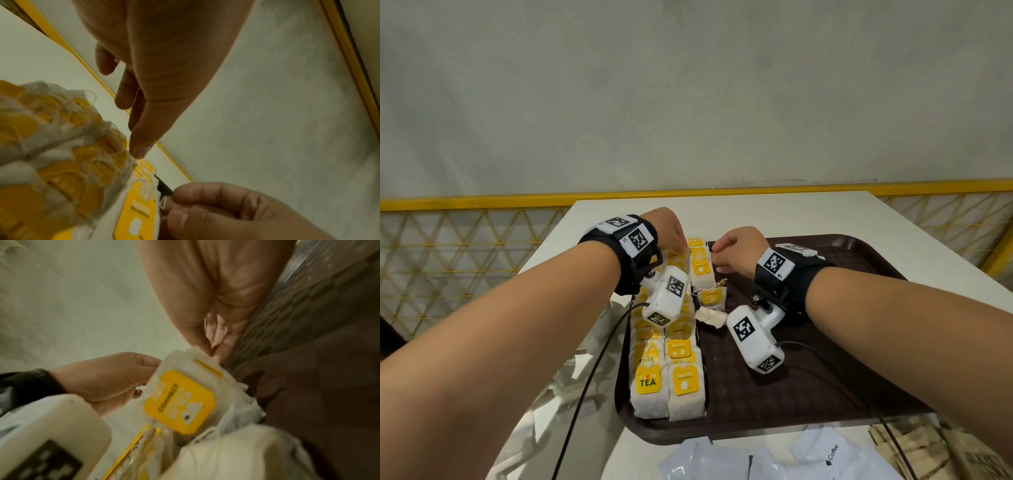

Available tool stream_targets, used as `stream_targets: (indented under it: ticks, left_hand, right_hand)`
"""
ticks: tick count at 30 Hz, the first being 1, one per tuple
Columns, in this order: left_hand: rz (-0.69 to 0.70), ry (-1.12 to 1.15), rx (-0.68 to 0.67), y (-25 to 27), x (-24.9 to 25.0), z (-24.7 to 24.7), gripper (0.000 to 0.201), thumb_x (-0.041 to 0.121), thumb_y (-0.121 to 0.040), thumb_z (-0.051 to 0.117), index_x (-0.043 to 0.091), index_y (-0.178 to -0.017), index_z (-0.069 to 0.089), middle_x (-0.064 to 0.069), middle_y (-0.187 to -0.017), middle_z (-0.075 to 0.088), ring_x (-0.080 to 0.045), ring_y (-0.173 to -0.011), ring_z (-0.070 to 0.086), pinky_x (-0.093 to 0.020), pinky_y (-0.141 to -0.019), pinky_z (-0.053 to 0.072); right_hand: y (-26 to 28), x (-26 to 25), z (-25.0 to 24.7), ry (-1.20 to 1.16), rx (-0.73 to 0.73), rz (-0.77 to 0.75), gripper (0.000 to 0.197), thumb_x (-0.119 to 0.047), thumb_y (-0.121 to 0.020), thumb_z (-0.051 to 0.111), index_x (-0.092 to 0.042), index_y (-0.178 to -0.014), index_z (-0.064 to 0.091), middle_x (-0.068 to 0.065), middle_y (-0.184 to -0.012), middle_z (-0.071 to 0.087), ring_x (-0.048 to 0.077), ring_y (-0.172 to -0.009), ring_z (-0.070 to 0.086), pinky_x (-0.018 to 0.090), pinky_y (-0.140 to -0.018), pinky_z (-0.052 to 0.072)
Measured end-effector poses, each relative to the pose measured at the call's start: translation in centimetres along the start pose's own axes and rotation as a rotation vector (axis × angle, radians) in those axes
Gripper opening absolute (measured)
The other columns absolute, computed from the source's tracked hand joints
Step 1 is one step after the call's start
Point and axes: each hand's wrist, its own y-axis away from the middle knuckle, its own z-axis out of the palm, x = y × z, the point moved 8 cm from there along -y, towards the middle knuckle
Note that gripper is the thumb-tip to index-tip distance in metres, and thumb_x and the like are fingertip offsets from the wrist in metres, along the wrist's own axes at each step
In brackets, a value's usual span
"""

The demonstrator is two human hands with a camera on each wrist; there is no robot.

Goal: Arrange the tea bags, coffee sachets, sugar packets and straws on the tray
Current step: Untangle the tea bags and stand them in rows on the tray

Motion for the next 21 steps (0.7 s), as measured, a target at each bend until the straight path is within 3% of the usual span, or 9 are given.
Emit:
stream_targets:
  ticks: [8, 11, 13, 16, 19, 21]
  left_hand:
    - [0.004, -0.027, -0.014, -0.2, 0.2, 1.0, 0.015, 0.025, -0.082, 0.072, 0.015, -0.092, 0.076, -0.001, -0.097, 0.072, -0.018, -0.093, 0.065, -0.033, -0.085, 0.053]
    - [0.009, -0.032, -0.013, -0.2, 0.3, 0.9, 0.013, 0.024, -0.082, 0.071, 0.016, -0.092, 0.076, -0.001, -0.098, 0.071, -0.018, -0.094, 0.064, -0.031, -0.084, 0.053]
    - [0.006, -0.037, -0.026, -0.1, 0.3, 1.0, 0.016, 0.023, -0.083, 0.07, 0.014, -0.096, 0.075, -0.002, -0.099, 0.071, -0.018, -0.095, 0.064, -0.03, -0.083, 0.051]
    - [0.021, -0.029, -0.02, 0.0, 0.6, 0.7, 0.015, 0.021, -0.084, 0.069, 0.014, -0.096, 0.075, 0.0, -0.099, 0.069, -0.016, -0.094, 0.062, -0.029, -0.082, 0.05]
    - [0.076, 0.039, 0.038, 0.7, 1.3, -0.9, 0.008, 0.016, -0.085, 0.068, 0.015, -0.091, 0.072, 0.005, -0.087, 0.064, -0.011, -0.083, 0.057, -0.024, -0.074, 0.043]
    - [0.114, 0.066, -0.005, 1.5, 1.6, -1.4, 0.006, 0.017, -0.085, 0.069, 0.016, -0.089, 0.072, 0.01, -0.079, 0.062, -0.006, -0.075, 0.055, -0.019, -0.068, 0.041]
  right_hand:
    - [-1.4, -0.1, 0.2, 0.06, 0.068, -0.059, 0.026, 0.003, -0.081, 0.067, -0.018, -0.065, 0.066, 0.012, -0.084, 0.07, 0.031, -0.084, 0.071, 0.041, -0.081, 0.059]
    - [-2.0, -0.2, 0.1, 0.099, 0.093, -0.084, 0.017, 0.0, -0.085, 0.06, -0.012, -0.084, 0.071, 0.013, -0.099, 0.071, 0.03, -0.095, 0.068, 0.041, -0.088, 0.055]
    - [-2.4, -0.2, 0.4, 0.101, 0.07, -0.101, 0.021, 0.002, -0.087, 0.057, -0.005, -0.099, 0.072, 0.014, -0.11, 0.069, 0.03, -0.104, 0.064, 0.042, -0.094, 0.052]
    - [-2.4, -0.7, 0.6, 0.168, 0.055, -0.124, 0.027, 0.005, -0.087, 0.053, -0.005, -0.103, 0.073, 0.01, -0.11, 0.069, 0.026, -0.105, 0.063, 0.039, -0.096, 0.051]
    - [-2.0, -1.6, -0.4, 0.124, 0.044, -0.154, 0.028, 0.009, -0.087, 0.051, -0.004, -0.101, 0.072, 0.014, -0.106, 0.07, 0.026, -0.1, 0.066, 0.04, -0.09, 0.055]
    - [-0.8, -2.2, -1.0, 0.139, -0.046, -0.175, 0.03, 0.012, -0.089, 0.047, -0.003, -0.103, 0.069, 0.011, -0.1, 0.069, 0.02, -0.089, 0.064, 0.026, -0.074, 0.056]
